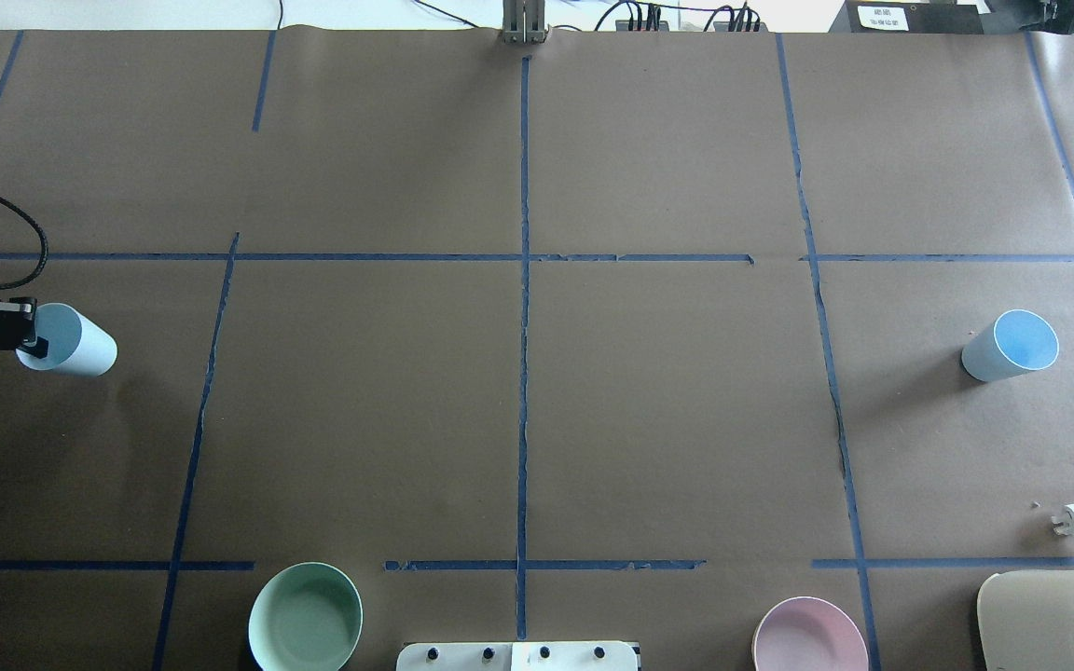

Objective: Stack blue cups with both arms
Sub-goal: 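Reach the left gripper down and grasp the light blue cup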

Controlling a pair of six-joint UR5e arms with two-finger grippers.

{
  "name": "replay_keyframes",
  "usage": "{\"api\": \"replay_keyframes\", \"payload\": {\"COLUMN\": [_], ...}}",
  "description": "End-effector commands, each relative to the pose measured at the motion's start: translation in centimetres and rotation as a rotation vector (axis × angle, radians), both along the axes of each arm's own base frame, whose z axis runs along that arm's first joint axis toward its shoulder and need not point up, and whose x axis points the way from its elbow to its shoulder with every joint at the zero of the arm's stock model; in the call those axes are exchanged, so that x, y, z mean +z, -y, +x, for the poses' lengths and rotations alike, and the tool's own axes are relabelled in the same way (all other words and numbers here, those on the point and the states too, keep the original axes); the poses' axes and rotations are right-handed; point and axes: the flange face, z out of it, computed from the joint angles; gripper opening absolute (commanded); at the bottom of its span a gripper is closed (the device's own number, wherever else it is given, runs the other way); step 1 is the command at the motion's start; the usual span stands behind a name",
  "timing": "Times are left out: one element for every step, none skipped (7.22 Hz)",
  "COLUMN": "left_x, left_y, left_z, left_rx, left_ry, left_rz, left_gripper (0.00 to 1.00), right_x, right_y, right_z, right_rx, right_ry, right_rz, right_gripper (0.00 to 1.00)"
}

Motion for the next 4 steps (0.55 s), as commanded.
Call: {"api": "replay_keyframes", "payload": {"left_x": [-14.4, -21.0, -25.3, -28.9], "left_y": [2.7, 3.5, 0.7, -0.9], "left_z": [2.3, 6.1, 13.7, 19.9], "left_rx": [-0.019, -0.055, -0.033, -0.074], "left_ry": [0.019, 0.033, 0.024, 0.037], "left_rz": [-0.062, -0.087, -0.120, -0.144], "left_gripper": [0.00, 0.00, 0.00, 0.00], "right_x": [-0.3, -0.9, -1.0, -1.0], "right_y": [0.2, 0.3, 0.3, 0.3], "right_z": [0.0, 0.0, 0.0, 0.0], "right_rx": [-0.001, 0.000, 0.000, 0.000], "right_ry": [0.002, 0.001, 0.008, 0.010], "right_rz": [0.007, 0.020, 0.019, 0.020], "right_gripper": [1.00, 1.00, 1.00, 1.00]}}
